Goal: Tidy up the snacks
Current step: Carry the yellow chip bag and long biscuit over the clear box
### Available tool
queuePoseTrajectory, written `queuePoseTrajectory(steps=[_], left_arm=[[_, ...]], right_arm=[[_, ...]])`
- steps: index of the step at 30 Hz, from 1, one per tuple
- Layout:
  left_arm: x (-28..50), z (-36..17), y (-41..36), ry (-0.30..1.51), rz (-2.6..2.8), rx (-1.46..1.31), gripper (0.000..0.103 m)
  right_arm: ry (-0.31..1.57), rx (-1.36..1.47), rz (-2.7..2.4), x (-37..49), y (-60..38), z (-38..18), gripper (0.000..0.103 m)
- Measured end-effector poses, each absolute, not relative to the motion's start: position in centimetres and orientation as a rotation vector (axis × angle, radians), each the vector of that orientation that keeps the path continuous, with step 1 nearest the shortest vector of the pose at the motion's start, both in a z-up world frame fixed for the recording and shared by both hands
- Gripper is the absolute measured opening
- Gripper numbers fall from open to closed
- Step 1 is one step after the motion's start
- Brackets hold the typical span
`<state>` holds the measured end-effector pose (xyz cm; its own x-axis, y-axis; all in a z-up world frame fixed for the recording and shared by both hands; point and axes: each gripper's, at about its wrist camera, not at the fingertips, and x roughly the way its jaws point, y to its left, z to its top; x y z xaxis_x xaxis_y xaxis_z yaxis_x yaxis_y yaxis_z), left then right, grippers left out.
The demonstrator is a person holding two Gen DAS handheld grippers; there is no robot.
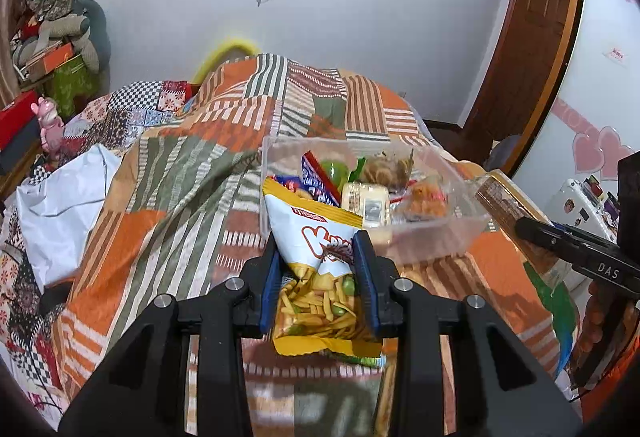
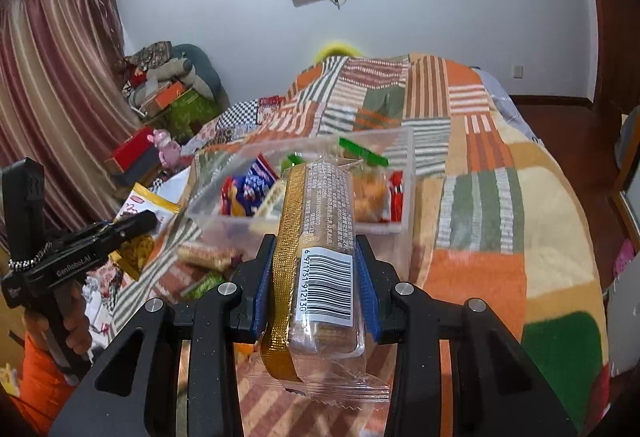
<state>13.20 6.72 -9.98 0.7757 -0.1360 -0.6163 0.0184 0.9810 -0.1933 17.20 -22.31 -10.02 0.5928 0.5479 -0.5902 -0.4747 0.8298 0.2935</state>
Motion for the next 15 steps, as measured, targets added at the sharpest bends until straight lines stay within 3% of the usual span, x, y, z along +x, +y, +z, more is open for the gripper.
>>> queuePoseTrajectory(steps=[15], left_arm=[[18.8,-10.5,5.6,0.686,-0.107,-0.190,0.034]], right_arm=[[0.702,0.103,0.648,21.4,-18.2,-9.6,0.034]])
